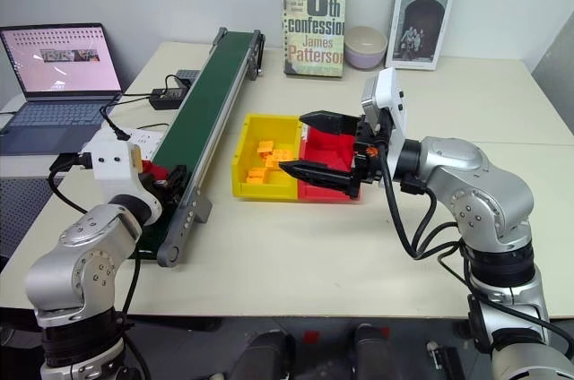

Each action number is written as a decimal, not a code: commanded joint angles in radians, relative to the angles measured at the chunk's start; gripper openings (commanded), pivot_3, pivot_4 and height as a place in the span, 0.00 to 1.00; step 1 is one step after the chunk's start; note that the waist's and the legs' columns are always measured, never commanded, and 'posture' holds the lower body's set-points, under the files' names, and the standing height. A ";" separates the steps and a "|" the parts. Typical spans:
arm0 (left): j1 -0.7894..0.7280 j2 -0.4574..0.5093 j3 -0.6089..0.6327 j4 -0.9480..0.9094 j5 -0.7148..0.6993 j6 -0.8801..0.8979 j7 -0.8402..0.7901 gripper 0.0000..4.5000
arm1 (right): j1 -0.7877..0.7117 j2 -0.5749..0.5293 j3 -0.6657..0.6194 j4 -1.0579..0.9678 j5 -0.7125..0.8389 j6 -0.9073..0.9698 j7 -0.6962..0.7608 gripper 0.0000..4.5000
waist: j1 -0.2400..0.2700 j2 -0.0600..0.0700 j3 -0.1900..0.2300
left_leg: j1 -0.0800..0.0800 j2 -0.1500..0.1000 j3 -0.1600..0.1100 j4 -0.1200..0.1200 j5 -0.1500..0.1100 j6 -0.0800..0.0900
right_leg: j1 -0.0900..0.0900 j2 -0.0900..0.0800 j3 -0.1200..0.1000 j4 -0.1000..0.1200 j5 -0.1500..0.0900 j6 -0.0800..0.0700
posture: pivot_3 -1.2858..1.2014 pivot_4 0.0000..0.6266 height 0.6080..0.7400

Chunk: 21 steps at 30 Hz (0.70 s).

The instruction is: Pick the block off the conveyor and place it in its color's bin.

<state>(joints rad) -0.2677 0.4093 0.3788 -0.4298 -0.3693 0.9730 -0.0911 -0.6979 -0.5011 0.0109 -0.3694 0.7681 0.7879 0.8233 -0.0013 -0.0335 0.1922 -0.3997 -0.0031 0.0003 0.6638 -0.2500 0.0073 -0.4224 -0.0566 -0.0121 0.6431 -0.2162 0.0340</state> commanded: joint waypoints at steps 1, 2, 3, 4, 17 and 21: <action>0.013 0.009 0.042 -0.069 -0.009 0.026 0.013 0.35 | -0.028 0.004 -0.028 -0.002 0.010 -0.026 -0.005 1.00 | 0.000 0.000 0.000 | 0.000 0.000 0.000 0.000 0.000 0.000 | 0.000 0.000 0.000 0.000 0.000 0.000 | 0.52 0.24 1.00; 0.016 0.008 0.044 -0.072 -0.008 0.029 0.014 0.34 | -0.028 0.005 -0.027 -0.002 0.008 -0.028 -0.006 1.00 | 0.000 0.000 0.000 | 0.000 0.000 0.000 0.000 0.000 0.000 | 0.000 0.000 0.000 0.000 0.000 0.000 | 0.52 0.24 1.00; 0.017 0.006 0.049 -0.075 -0.008 0.032 0.015 0.34 | -0.029 0.005 -0.027 0.000 0.009 -0.029 -0.006 1.00 | 0.000 0.000 0.000 | 0.000 0.000 0.000 0.000 0.000 0.000 | 0.000 0.000 0.000 0.000 0.000 0.000 | 0.52 0.24 1.00; 0.019 0.005 0.053 -0.077 -0.009 0.033 0.017 0.34 | -0.029 0.005 -0.027 0.001 0.009 -0.030 -0.007 1.00 | 0.000 0.000 0.000 | 0.000 0.000 0.000 0.000 0.000 0.000 | 0.000 0.000 0.000 0.000 0.000 0.000 | 0.52 0.24 1.00; -0.259 0.118 -0.146 0.110 -0.043 -0.045 -0.224 0.34 | 0.012 -0.043 -0.031 -0.069 -0.100 -0.054 -0.134 1.00 | 0.009 0.000 0.000 | 0.000 -0.001 -0.001 0.000 0.000 0.000 | 0.000 0.002 -0.002 0.000 -0.001 -0.001 | 0.52 0.24 1.00; -0.465 0.098 -0.326 0.309 -0.023 -0.167 -0.420 0.34 | 0.057 -0.081 -0.045 -0.137 -0.201 -0.020 -0.272 1.00 | 0.019 -0.001 0.000 | -0.001 -0.003 0.002 0.000 0.000 0.000 | 0.000 0.001 -0.002 -0.001 -0.001 -0.001 | 0.52 0.24 1.00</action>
<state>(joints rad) -0.6580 0.5197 0.1281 -0.1861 -0.3984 0.8903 -0.4087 -0.6527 -0.5633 0.0059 -0.4440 0.6114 0.7556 0.6261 0.0181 -0.0341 0.1924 -0.4012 -0.0068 0.0030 0.6642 -0.2500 0.0073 -0.4225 -0.0554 -0.0138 0.6413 -0.2168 0.0334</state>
